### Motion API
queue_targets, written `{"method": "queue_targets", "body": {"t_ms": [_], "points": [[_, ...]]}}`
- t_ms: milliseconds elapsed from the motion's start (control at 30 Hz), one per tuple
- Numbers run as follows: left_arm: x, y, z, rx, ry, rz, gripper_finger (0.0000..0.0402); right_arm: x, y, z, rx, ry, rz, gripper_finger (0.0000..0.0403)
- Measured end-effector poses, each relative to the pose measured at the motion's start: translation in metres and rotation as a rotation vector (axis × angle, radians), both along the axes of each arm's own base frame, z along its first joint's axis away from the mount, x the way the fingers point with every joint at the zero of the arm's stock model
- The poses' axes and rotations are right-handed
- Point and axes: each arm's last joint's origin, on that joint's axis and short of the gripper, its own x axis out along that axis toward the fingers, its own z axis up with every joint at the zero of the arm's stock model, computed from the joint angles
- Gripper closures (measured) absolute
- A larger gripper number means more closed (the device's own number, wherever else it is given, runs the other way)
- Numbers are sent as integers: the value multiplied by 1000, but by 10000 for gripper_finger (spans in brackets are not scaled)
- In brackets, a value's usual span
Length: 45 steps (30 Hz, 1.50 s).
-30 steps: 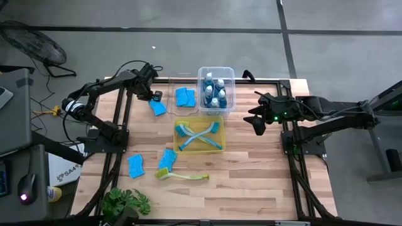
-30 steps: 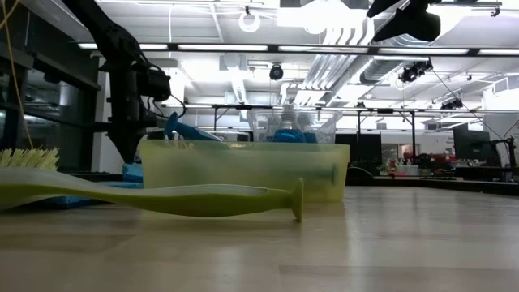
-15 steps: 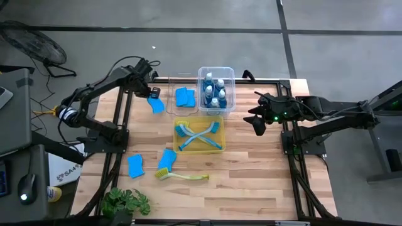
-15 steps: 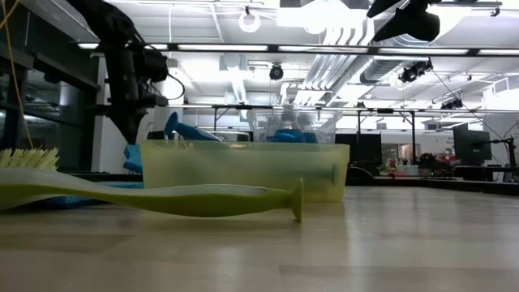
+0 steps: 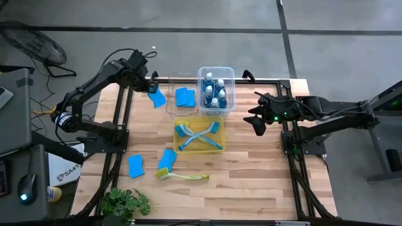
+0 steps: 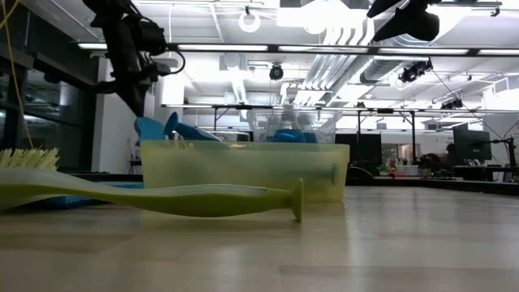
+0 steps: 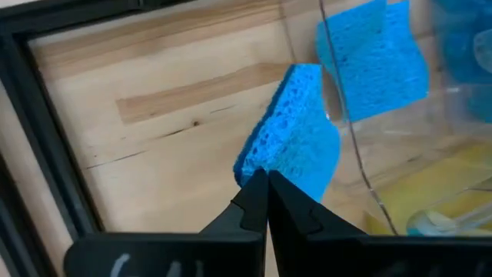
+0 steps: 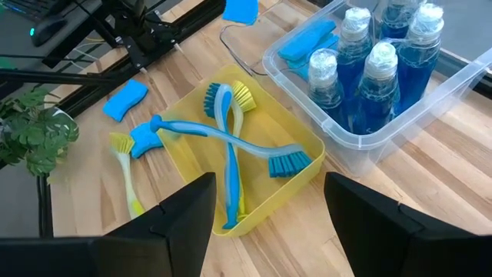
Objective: Pick & Place Kitchen Sink Supplies
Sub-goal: Put the blue sponge into the transparent bin
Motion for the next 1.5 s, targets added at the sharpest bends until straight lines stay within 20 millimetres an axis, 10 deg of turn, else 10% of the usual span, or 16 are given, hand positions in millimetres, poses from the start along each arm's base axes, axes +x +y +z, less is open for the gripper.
{"method": "queue_targets", "body": {"t_ms": [867,1500], "points": [[23,-2,40,73,-246,-136,401,0,0,0,-19,5,14,166],[82,25,1,44,-294,-237,401,0,0,0,-21,5,12,166]]}}
